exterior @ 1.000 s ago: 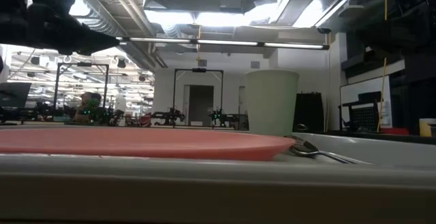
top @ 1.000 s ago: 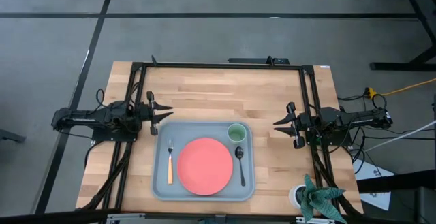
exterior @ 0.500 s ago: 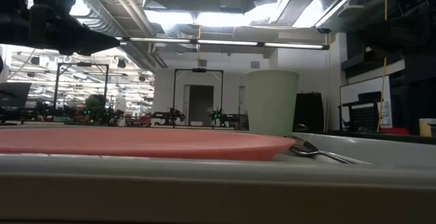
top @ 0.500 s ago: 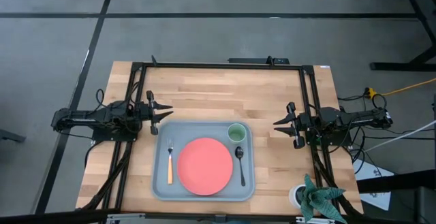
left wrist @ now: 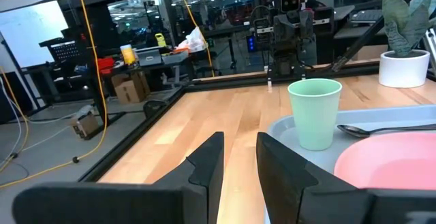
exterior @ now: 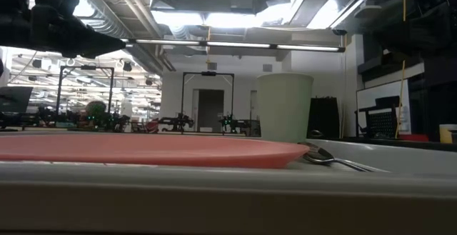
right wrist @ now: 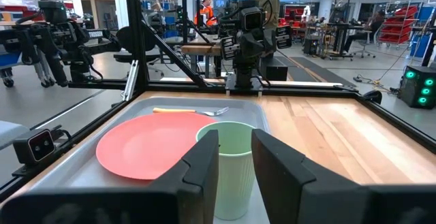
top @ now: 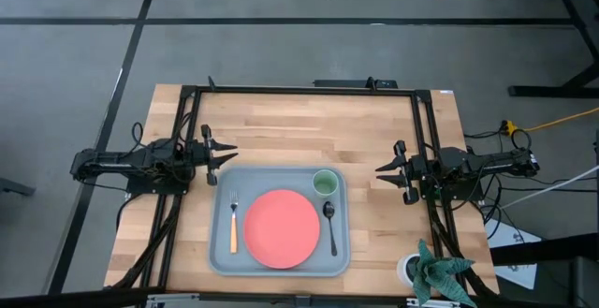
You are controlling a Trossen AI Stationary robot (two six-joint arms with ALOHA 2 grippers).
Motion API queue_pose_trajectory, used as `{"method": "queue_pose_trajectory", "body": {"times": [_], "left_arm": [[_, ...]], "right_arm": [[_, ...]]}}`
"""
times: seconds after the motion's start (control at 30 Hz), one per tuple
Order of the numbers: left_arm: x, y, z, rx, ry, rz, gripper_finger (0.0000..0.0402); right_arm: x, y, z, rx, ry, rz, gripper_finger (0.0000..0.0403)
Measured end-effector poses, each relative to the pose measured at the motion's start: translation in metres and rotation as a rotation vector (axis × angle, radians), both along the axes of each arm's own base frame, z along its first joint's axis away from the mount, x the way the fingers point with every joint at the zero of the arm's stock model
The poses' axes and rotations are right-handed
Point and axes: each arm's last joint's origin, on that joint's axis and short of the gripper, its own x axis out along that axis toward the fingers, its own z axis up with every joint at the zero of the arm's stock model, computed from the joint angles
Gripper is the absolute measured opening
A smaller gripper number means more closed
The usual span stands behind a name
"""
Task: Pick and place plate/cup/fork/spoon on tray
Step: Return to Home Position
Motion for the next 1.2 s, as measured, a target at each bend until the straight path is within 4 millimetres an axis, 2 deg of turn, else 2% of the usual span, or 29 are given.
{"method": "queue_pose_trajectory", "body": {"times": [1.2], "left_arm": [[0.0000, 0.0000, 0.0000, 0.000, 0.000, 0.001, 0.0080]], "right_arm": [[-0.0008, -0.0016, 0.0010, 0.001, -0.013, -0.003, 0.0094]]}}
